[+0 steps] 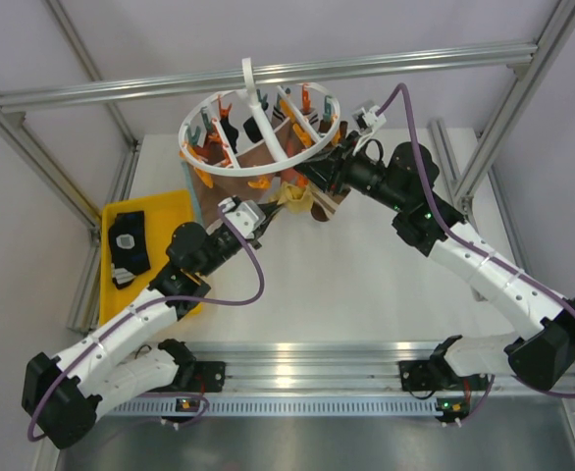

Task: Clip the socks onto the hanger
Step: Clamp the sock onto the hanger, then open the clamp at the hanger.

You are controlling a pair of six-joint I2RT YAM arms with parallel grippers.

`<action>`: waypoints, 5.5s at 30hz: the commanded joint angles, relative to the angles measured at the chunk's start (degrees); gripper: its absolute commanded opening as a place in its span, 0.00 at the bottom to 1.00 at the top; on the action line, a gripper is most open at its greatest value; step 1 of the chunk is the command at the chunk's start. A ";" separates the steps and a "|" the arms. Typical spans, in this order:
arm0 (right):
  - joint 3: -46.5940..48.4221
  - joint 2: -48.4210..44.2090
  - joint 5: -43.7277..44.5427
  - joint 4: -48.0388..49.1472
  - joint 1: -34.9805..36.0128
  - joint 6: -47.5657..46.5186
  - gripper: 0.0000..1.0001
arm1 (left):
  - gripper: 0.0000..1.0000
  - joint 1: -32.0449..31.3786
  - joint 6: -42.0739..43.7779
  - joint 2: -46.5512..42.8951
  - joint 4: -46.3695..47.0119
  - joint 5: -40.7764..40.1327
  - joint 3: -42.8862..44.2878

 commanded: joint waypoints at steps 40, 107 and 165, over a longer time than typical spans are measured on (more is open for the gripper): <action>0.92 0.51 -3.20 1.32 -1.10 1.88 0.47 | 0.01 -0.10 -3.23 3.02 2.56 2.67 7.62; -10.06 -8.28 -2.24 14.15 4.87 -29.41 0.93 | 0.49 6.93 -14.83 -11.05 -23.81 -5.51 11.31; -1.98 -0.72 -3.64 16.97 6.10 -10.78 0.25 | 0.53 7.20 -16.58 -6.83 -17.50 4.07 11.75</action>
